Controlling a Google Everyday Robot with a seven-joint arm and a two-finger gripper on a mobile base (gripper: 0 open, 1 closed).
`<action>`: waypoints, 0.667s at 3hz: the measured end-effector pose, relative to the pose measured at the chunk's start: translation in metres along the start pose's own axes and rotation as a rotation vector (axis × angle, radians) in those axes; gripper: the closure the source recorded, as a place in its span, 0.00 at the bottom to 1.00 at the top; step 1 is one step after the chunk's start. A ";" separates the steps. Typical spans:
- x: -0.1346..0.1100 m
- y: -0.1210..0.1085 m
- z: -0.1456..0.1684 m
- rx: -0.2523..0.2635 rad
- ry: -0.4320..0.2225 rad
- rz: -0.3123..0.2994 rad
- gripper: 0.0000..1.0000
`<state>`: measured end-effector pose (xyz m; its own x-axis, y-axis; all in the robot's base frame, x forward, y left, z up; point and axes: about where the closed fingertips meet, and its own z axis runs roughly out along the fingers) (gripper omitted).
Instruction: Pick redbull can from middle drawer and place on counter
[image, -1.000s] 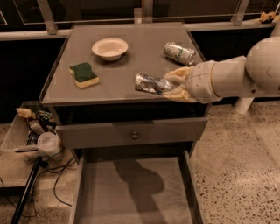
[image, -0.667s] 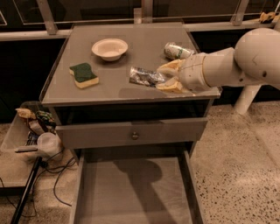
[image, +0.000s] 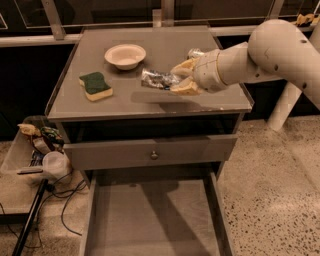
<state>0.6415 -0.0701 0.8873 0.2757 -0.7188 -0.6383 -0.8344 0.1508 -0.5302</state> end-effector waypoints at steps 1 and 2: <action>0.010 -0.019 0.014 0.007 0.037 0.007 1.00; 0.030 -0.039 0.028 0.047 0.105 0.060 1.00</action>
Offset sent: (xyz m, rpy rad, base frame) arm 0.0906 -0.0276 -0.0218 -0.0548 0.0493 -0.2725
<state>0.6954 -0.0788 0.8734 0.1728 -0.7742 -0.6089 -0.8236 0.2255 -0.5204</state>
